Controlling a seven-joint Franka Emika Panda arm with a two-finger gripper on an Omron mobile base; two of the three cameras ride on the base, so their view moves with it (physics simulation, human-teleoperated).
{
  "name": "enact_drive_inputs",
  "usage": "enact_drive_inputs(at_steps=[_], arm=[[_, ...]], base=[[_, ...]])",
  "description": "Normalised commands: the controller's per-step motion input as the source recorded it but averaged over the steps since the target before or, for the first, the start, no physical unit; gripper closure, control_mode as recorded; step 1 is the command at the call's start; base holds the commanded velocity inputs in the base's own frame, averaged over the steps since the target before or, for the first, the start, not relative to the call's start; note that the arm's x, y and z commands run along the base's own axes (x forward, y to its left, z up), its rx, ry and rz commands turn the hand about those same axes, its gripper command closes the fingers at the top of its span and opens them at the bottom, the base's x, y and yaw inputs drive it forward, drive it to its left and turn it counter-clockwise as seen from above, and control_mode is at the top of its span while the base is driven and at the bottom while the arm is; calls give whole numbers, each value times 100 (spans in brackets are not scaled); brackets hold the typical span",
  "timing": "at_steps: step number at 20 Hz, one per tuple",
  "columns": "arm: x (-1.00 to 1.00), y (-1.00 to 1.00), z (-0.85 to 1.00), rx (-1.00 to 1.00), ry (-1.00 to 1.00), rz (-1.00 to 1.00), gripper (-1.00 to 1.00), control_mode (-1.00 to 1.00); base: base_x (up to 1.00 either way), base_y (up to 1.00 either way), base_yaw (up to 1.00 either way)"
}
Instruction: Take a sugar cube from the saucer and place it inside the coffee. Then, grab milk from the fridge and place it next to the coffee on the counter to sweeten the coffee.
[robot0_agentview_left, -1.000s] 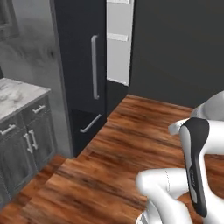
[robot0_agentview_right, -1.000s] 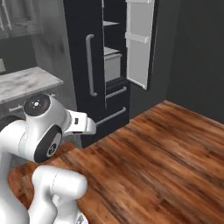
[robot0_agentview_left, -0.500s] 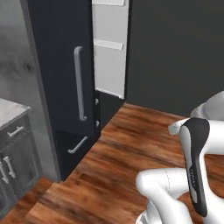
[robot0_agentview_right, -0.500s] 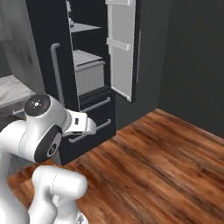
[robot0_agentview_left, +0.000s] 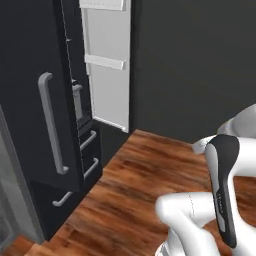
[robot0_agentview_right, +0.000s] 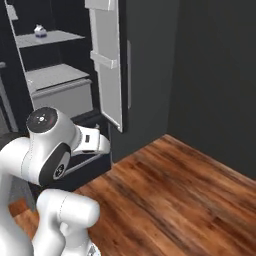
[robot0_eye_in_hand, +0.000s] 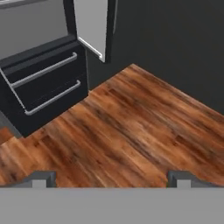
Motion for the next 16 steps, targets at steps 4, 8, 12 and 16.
enact_drive_inputs(at_steps=[4, 8, 12, 16], arm=[[0, 0, 0, 0, 0, 0, -100, 100], [0, 0, 0, 0, 0, 0, -100, 100], [0, 0, 0, 0, 0, 0, -100, 100], [0, 0, 0, 0, 0, 0, -100, 100]], base=[[99, -57, 51], [66, -33, 83], [52, -36, 84], [56, -44, 69]])
